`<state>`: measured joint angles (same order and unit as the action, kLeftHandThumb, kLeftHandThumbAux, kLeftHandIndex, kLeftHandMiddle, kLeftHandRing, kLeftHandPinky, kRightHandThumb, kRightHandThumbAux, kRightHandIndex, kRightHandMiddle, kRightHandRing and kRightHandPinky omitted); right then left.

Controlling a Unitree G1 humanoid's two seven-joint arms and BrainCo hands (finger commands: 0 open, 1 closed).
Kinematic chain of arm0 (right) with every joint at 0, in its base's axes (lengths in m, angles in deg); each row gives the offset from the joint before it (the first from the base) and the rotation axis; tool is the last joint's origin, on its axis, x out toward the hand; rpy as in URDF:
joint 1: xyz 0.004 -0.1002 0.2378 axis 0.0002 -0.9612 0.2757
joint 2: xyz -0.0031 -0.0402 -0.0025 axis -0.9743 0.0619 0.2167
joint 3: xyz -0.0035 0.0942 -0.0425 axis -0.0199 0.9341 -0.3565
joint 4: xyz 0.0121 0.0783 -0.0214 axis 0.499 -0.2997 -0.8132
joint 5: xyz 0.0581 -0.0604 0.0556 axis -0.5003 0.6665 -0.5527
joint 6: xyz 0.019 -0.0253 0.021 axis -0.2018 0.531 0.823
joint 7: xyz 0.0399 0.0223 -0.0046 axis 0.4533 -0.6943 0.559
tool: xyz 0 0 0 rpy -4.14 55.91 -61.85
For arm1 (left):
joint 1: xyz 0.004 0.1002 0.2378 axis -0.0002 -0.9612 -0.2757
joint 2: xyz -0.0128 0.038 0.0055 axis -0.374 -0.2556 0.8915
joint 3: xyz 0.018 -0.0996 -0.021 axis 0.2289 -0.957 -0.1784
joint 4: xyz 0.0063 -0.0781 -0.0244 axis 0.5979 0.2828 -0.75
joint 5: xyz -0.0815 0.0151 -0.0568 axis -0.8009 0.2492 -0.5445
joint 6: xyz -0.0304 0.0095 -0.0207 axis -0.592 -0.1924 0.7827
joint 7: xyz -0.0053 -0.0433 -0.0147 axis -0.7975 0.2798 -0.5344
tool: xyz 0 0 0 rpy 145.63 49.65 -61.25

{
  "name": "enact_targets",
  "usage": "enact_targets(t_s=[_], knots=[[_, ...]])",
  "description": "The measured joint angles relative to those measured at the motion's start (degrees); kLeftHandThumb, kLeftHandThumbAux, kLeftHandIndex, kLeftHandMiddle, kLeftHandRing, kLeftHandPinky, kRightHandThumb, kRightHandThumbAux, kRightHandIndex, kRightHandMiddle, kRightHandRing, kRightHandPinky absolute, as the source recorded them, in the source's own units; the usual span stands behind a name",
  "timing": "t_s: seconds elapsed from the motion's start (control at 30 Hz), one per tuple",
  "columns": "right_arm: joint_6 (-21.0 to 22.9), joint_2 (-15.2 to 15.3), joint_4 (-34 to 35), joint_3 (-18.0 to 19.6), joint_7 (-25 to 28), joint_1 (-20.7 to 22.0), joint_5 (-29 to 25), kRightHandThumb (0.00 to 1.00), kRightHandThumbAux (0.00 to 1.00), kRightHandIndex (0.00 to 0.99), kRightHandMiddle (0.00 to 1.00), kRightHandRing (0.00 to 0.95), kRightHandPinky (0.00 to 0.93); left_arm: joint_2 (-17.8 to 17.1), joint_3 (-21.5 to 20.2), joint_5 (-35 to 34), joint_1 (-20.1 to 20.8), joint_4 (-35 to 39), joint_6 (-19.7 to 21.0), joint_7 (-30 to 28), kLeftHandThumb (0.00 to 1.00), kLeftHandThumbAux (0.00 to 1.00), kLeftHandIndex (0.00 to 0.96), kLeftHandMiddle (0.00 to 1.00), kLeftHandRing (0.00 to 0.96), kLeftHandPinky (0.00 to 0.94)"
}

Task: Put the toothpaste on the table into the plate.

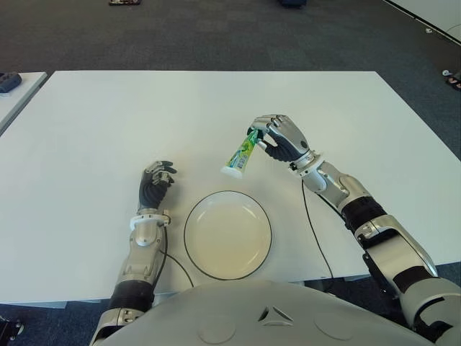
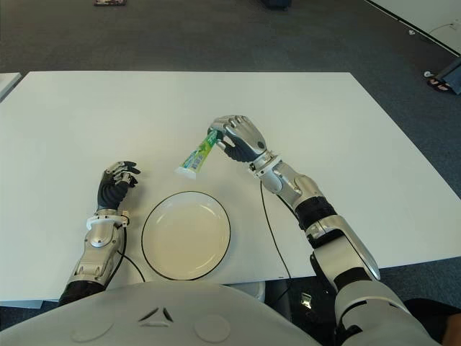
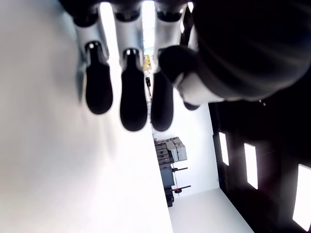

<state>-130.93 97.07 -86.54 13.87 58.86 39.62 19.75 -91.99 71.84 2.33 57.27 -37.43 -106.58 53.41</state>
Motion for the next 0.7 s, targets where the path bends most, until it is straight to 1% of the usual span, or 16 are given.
enact_targets(t_s=[0.13, 0.23, 0.33, 0.5, 0.7], knots=[[-3.2, -0.2, 3.9, -0.6, 3.5, -2.1, -0.2, 0.711, 0.719, 0.439, 0.881, 0.867, 0.870, 0.1, -0.1, 0.0, 0.0, 0.2, -0.1, 0.0, 0.829, 0.684, 0.387, 0.504, 0.621, 0.593], [-4.6, -0.7, 5.8, -1.1, 5.5, -3.6, 0.0, 0.712, 0.718, 0.440, 0.875, 0.862, 0.864, 0.1, -0.1, -0.1, 0.0, 0.2, -0.1, 0.0, 0.829, 0.684, 0.387, 0.503, 0.619, 0.587], [-6.0, -0.9, 6.9, -1.5, 5.8, -4.6, 1.9, 0.713, 0.717, 0.440, 0.871, 0.856, 0.858, 0.1, -0.2, -0.1, -0.1, 0.2, -0.2, 0.0, 0.829, 0.684, 0.388, 0.502, 0.617, 0.580], [-7.8, -0.8, 9.1, -2.1, 5.8, -5.9, 5.8, 0.714, 0.716, 0.440, 0.882, 0.862, 0.875, 0.2, -0.3, -0.2, -0.2, 0.2, -0.4, 0.0, 0.829, 0.684, 0.386, 0.504, 0.617, 0.583], [-8.8, -0.9, 11.1, -2.8, 7.3, -7.6, 7.8, 0.716, 0.716, 0.440, 0.895, 0.877, 0.888, 0.3, -0.4, -0.1, -0.2, 0.1, -0.7, 0.0, 0.829, 0.683, 0.389, 0.503, 0.617, 0.584]])
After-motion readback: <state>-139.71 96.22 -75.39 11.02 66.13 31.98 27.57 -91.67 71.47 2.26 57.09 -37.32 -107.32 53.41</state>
